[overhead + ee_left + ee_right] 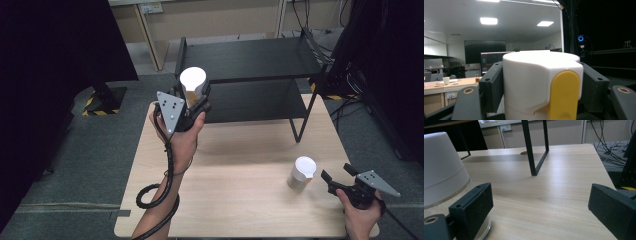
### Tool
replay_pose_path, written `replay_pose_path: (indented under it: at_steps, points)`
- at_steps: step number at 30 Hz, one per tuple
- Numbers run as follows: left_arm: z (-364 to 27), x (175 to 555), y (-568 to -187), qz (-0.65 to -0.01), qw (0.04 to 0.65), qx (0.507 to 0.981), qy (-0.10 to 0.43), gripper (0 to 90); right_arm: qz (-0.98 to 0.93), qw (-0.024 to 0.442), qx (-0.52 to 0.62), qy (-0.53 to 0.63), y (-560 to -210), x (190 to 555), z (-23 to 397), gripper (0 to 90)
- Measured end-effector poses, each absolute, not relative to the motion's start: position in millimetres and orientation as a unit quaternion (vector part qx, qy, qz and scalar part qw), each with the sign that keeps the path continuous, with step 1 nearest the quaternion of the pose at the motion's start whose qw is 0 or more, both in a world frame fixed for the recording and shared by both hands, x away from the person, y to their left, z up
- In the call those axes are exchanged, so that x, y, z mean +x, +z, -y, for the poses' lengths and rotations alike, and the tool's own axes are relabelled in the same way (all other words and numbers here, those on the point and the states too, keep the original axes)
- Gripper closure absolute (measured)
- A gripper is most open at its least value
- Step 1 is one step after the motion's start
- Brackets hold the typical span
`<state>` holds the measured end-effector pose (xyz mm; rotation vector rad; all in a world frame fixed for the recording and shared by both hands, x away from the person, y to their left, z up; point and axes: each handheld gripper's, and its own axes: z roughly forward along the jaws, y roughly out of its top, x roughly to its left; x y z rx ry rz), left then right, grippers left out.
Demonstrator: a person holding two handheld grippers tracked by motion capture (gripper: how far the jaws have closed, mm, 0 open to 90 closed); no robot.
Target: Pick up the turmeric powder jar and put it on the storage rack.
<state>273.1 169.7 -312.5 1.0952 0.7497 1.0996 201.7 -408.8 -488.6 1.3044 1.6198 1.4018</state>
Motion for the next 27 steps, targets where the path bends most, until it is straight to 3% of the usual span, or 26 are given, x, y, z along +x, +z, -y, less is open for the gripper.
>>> replay_pose_path:
  at_steps: [27]
  points:
    - [-169.8, 299.4, -267.1, -0.342, 0.653, 0.472, 0.484, 30.7, -0.614, 0.310, 0.494, 0.532, -488.4, 202.1, 409.4, 6.0]
